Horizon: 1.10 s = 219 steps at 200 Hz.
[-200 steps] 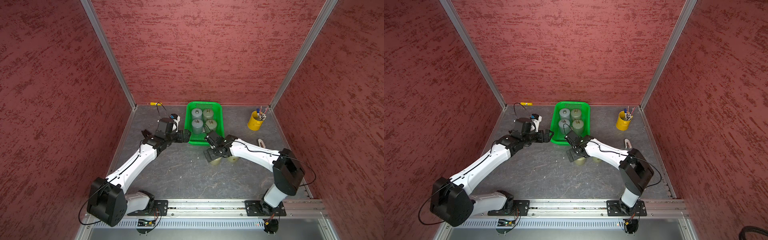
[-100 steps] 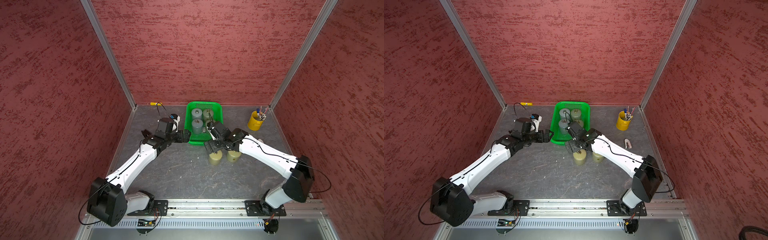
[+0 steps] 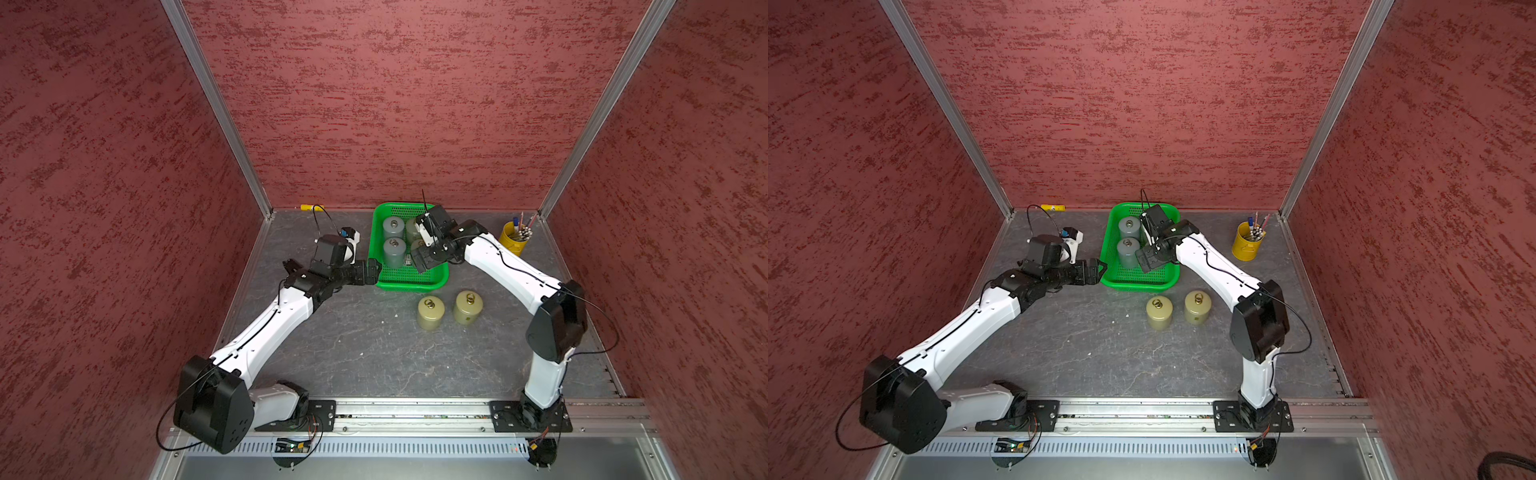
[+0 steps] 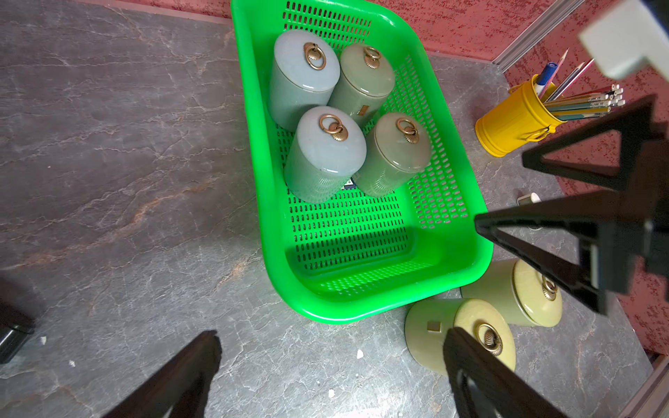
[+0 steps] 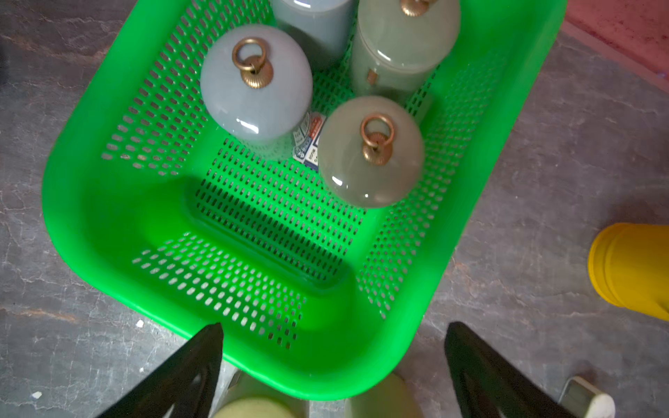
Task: Take the tea canister out of the basket
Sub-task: Place the tea canister at the center of the board, then pick up the tea canister from the basket.
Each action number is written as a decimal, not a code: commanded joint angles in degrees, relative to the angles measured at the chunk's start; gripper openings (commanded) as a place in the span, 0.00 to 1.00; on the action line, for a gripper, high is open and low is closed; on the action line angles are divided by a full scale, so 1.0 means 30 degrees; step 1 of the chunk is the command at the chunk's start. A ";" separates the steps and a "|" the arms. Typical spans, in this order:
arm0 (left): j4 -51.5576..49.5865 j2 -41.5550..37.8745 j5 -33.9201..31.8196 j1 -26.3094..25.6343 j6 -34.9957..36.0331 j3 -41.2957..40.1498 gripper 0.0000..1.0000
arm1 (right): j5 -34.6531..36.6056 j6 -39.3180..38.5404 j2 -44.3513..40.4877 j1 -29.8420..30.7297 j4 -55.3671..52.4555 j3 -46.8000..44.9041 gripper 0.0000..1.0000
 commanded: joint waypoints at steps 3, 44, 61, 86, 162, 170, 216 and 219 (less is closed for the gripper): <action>-0.0404 -0.0408 0.0061 0.0146 0.0386 0.0091 1.00 | -0.1439 -0.1379 0.1528 -0.0381 -0.0542 0.2461 0.99; -0.0720 -0.0746 0.0079 0.0414 0.0476 0.0024 1.00 | -0.0729 -0.2087 0.4081 -0.0818 -0.0226 0.5071 0.99; -0.0718 -0.0871 0.0139 0.0534 0.0451 -0.0050 1.00 | -0.0697 -0.2395 0.4726 -0.1099 -0.0015 0.5684 0.99; -0.0687 -0.0851 0.0333 0.0550 0.0427 -0.0109 1.00 | -0.0475 -0.2990 0.5940 -0.1335 -0.0314 0.6913 0.98; -0.0708 -0.1232 0.0269 0.0605 0.0424 -0.0439 1.00 | -0.0528 -0.3285 0.8635 -0.1905 -0.1068 0.9440 0.99; -0.0665 -0.1203 0.0265 0.0609 0.0418 -0.0460 1.00 | -0.0580 -0.3237 0.8751 -0.1967 -0.1122 0.9535 0.99; -0.0631 -0.1144 0.0298 0.0609 0.0476 -0.0461 1.00 | -0.1130 -0.2964 0.9115 -0.2054 -0.1427 0.9240 0.95; -0.0645 -0.1122 0.0338 0.0591 0.0480 -0.0461 1.00 | -0.1149 -0.2934 0.9131 -0.2054 -0.1391 0.9187 0.95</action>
